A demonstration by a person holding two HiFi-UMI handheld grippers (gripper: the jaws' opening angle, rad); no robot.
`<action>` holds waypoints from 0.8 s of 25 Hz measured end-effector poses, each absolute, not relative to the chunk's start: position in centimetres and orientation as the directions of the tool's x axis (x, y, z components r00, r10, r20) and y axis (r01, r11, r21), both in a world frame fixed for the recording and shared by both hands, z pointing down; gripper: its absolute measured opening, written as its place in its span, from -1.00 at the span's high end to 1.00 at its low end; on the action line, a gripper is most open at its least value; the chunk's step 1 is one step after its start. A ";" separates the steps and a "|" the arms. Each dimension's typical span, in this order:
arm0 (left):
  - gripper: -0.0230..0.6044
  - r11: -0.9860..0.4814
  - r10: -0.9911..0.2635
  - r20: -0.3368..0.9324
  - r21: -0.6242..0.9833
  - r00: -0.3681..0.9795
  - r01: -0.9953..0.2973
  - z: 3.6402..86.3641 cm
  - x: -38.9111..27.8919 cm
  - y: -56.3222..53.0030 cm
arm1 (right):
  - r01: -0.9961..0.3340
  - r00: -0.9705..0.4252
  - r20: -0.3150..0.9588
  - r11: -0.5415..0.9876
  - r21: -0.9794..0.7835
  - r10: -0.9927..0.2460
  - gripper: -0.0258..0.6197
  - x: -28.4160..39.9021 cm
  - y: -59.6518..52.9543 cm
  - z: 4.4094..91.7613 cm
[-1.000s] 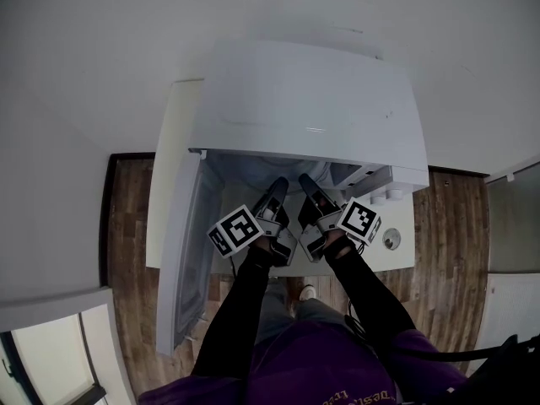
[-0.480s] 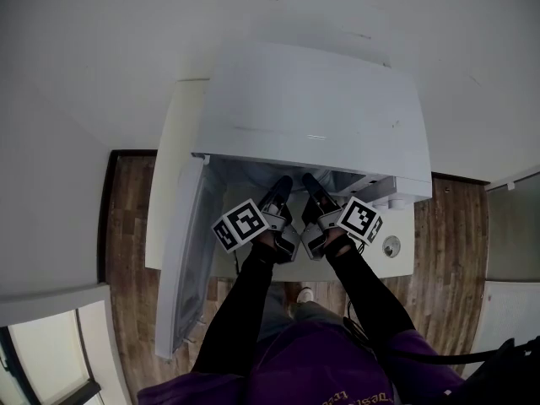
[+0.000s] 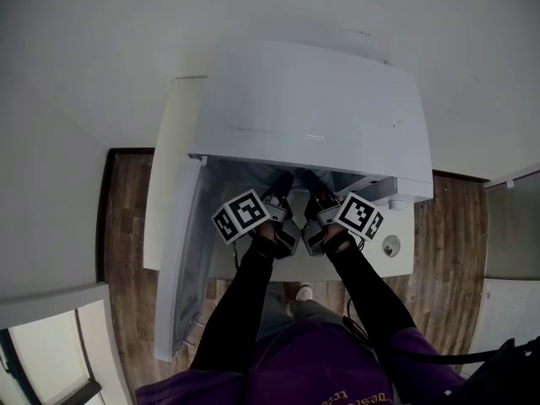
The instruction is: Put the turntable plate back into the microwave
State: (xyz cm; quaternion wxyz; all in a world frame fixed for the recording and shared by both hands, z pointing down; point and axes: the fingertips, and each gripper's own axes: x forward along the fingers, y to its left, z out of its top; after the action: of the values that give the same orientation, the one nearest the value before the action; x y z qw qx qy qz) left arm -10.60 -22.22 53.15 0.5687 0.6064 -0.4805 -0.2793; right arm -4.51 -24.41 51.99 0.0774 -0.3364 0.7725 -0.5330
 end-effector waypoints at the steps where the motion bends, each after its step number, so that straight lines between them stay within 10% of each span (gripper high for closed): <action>1: 0.69 0.111 -0.900 0.209 0.958 0.383 -0.263 53.2 -10.6 -22.3 | -0.455 -0.763 0.251 0.217 -0.864 -0.596 0.62 -4.6 -24.4 52.0; 20: 0.71 0.141 -0.887 0.233 0.959 0.398 -0.246 53.7 -10.5 -22.6 | -0.653 -0.695 0.393 0.299 -0.696 -0.602 0.44 -4.3 -23.9 52.4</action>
State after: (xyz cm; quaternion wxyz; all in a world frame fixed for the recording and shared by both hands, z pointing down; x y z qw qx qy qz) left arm -10.50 -22.59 53.67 0.5867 0.5955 -0.4759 -0.2733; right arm -4.28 -23.86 52.45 -0.0284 -0.3894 0.8055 -0.4458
